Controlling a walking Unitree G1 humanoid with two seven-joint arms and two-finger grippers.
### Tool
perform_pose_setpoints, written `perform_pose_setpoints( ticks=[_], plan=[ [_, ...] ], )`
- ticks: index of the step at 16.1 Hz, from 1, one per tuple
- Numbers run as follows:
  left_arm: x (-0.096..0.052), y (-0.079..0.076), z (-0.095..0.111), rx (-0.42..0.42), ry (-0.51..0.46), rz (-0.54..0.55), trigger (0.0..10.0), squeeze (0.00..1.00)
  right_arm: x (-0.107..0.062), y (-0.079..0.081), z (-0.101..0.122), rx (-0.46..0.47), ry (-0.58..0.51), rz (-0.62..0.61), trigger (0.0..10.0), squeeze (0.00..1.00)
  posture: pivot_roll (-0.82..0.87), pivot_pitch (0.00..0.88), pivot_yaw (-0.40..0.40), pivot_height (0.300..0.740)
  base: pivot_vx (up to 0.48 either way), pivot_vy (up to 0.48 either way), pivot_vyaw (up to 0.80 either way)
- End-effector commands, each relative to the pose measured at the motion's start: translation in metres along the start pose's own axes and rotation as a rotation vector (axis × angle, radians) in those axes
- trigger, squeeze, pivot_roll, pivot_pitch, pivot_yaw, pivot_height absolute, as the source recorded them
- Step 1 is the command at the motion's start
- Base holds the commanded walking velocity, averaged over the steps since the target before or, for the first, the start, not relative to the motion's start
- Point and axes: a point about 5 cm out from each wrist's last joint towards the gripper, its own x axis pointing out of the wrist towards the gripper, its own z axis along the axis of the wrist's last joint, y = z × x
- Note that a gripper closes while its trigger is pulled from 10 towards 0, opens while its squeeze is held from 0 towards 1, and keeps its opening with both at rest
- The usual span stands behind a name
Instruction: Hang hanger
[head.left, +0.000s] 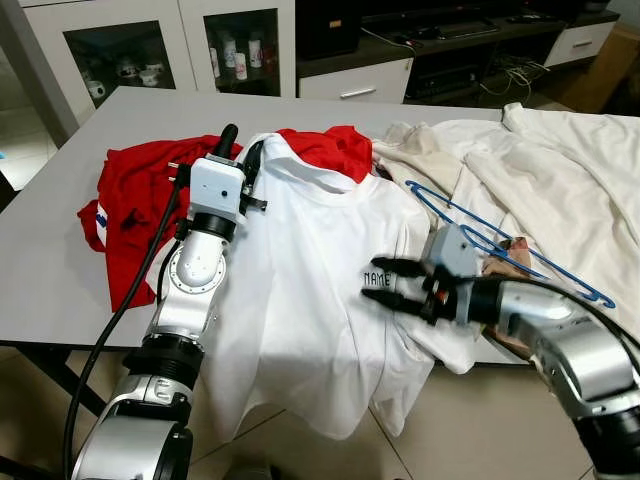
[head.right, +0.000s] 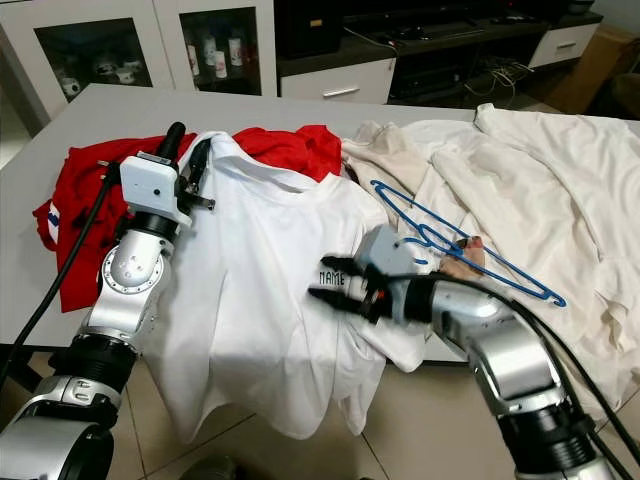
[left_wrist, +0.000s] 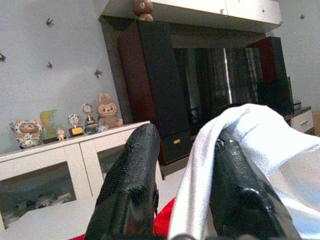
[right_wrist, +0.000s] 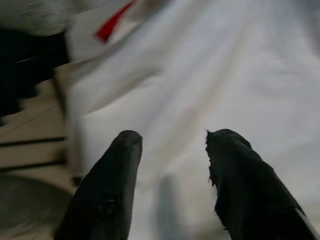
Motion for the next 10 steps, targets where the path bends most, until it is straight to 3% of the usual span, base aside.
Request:
perform_pose_setpoints(
  ticks=[1, 5, 10],
  plan=[
    [0.003, -0.002, 0.002, -0.003, -0.011, -0.004, 10.0, 0.00, 0.003, 0.006, -0.002, 0.006, 0.024, 0.053, 10.0, 1.00, 0.15, 0.000, -0.014, 0.740, 0.000, 0.000, 0.00],
    [0.002, 0.001, 0.004, -0.028, -0.025, 0.012, 10.0, 0.00, 0.026, 0.001, -0.020, 0.042, 0.138, 0.037, 10.0, 1.00, 0.16, 0.000, -0.019, 0.740, 0.000, 0.000, 0.00],
    [-0.003, -0.003, 0.002, -0.060, -0.014, 0.006, 10.0, 0.00, 0.051, -0.025, -0.046, 0.060, 0.317, -0.187, 10.0, 1.00, 0.17, 0.000, -0.022, 0.740, 0.000, 0.000, 0.00]
  ],
)
